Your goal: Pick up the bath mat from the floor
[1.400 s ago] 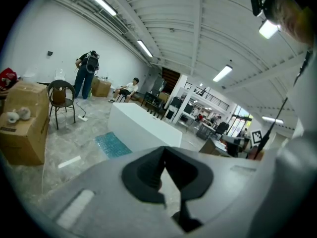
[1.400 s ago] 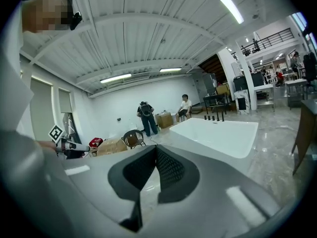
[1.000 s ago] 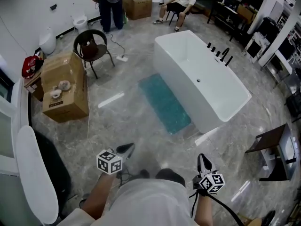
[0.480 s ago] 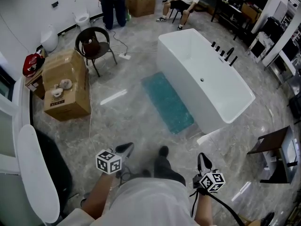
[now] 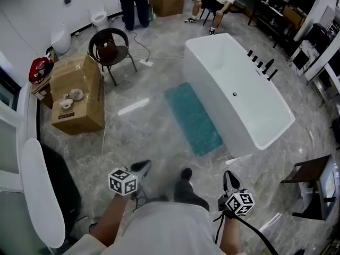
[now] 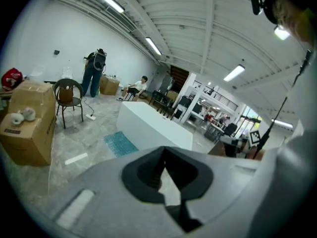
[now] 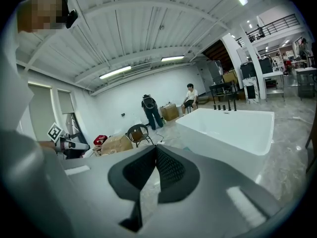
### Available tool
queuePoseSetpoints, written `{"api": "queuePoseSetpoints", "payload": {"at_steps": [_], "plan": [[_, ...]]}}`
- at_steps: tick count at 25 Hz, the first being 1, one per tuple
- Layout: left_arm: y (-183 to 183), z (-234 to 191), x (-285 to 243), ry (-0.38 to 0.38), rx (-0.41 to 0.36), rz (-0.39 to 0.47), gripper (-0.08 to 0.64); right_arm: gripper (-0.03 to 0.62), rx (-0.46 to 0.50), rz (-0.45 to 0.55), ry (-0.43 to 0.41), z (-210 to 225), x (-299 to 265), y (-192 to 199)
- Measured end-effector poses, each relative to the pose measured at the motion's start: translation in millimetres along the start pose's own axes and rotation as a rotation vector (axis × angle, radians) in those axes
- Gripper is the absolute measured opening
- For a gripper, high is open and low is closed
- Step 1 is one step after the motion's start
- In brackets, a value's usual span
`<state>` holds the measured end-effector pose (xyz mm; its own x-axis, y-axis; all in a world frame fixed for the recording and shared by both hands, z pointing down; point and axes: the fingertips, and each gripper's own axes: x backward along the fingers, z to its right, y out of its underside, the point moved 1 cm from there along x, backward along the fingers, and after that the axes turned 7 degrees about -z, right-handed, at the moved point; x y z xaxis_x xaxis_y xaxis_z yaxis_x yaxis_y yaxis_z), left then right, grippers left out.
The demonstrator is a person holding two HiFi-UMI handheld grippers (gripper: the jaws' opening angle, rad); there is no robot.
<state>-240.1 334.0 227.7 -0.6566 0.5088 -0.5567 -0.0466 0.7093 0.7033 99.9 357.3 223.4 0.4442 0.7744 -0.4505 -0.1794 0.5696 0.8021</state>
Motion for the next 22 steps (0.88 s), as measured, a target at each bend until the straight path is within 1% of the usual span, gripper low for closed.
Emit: {"api": "queuePoseSetpoints", "payload": {"at_steps": [6, 11, 22], "plan": [[-30, -4, -34, -0.018, 0.010, 0.000, -0.001, 0.006, 0.017, -0.030, -0.031, 30, -33, -30], [-55, -6, -67, -0.027, 0.028, -0.011, 0.000, 0.006, 0.019, -0.055, -0.041, 61, -57, -54], [-104, -8, -135, -0.049, 0.030, -0.010, -0.002, 0.006, 0.017, -0.094, -0.074, 125, -105, -92]]}}
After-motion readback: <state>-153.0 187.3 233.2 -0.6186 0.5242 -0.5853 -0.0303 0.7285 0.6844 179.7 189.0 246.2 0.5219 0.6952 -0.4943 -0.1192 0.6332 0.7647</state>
